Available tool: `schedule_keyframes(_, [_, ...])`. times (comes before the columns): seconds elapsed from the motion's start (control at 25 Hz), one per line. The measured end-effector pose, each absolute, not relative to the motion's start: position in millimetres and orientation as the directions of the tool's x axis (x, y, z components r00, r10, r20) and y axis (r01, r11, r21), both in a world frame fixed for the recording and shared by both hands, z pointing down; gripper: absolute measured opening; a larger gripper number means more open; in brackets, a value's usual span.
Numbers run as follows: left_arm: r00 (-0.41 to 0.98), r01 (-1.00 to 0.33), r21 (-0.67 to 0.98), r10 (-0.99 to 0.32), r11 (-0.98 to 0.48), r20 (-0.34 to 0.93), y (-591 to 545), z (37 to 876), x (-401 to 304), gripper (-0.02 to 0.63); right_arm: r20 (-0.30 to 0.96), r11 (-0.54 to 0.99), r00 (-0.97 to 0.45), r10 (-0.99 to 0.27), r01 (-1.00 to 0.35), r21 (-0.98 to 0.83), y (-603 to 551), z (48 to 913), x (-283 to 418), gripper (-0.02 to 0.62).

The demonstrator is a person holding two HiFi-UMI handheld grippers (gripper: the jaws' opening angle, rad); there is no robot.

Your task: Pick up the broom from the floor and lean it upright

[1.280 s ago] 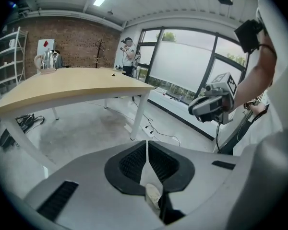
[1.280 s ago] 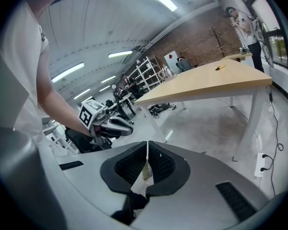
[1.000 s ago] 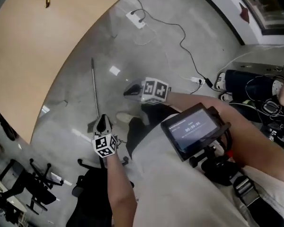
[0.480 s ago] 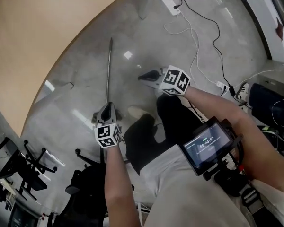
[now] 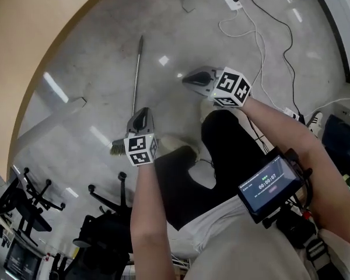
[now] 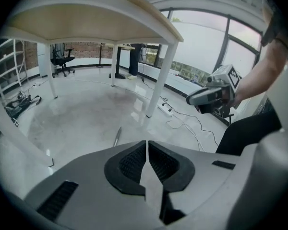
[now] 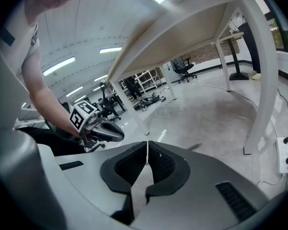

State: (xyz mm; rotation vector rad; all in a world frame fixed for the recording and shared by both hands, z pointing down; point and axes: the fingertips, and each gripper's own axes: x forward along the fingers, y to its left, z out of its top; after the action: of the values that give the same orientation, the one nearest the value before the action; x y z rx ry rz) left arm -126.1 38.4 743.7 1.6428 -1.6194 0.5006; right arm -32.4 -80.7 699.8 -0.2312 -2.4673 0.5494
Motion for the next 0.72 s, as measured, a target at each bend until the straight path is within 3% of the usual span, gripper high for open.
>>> schedule_keyframes(0.28, [0.117,-0.973,0.224,-0.698,0.063,0.707,-5.7,806.2,-141.8,0.020,0.502,0.915,-0.844,0.190,-0.034,-0.402,-130.1,764.3,-38.2,0.023])
schedule_keyframes(0.72, [0.059,-0.980,0.168,-0.658,0.104,0.751,-27.6,927.9,-191.5,0.020,0.523,0.928,-0.817,0.243,0.039,-0.370,-144.5,857.4,-73.9,0.023])
